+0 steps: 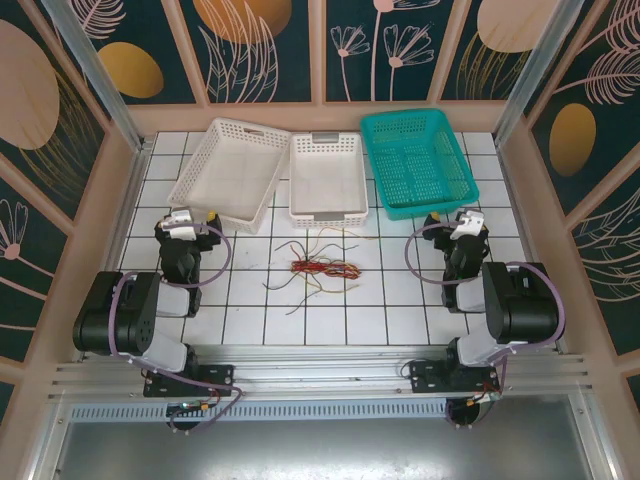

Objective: Untangle the cables

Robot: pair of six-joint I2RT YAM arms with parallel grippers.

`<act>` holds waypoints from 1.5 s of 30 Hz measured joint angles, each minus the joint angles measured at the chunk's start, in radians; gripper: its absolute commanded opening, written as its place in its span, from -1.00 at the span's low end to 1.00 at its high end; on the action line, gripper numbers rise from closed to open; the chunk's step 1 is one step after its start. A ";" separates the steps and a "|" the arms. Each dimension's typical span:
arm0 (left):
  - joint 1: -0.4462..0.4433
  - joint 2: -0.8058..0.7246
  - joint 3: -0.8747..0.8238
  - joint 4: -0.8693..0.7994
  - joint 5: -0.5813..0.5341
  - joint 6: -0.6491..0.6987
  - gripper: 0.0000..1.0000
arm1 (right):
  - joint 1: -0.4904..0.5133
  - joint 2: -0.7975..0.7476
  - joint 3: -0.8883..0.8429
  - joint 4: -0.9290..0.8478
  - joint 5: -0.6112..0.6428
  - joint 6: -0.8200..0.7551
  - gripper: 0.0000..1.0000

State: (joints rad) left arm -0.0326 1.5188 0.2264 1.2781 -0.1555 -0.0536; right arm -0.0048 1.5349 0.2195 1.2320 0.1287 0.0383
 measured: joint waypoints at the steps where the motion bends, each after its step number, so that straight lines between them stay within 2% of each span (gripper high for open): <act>1: 0.000 0.000 0.000 0.000 -0.003 0.000 0.98 | 0.000 0.000 0.000 0.000 0.000 0.000 0.98; 28: 0.000 0.000 0.000 0.000 -0.003 0.000 0.97 | 0.000 0.000 0.000 0.000 0.000 0.000 0.98; 31: 0.000 -0.003 0.000 -0.008 -0.007 -0.001 0.97 | 0.003 -0.037 0.003 -0.055 -0.003 -0.006 0.98; 36: 0.000 -0.068 0.056 -0.161 -0.013 -0.003 0.97 | 0.015 -0.211 0.037 -0.202 0.008 -0.003 0.98; 41: 0.000 -0.143 0.202 -0.422 -0.038 -0.034 0.97 | 0.053 -0.377 0.054 -0.351 0.027 0.013 0.98; 45: 0.000 -0.201 0.281 -0.618 -0.072 -0.089 0.98 | 0.055 -0.492 0.100 -0.494 -0.015 0.070 0.98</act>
State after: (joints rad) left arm -0.0326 1.3182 0.5072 0.6605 -0.2272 -0.1421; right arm 0.0505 1.0431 0.3195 0.7380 0.1135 0.1081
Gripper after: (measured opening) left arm 0.986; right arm 0.989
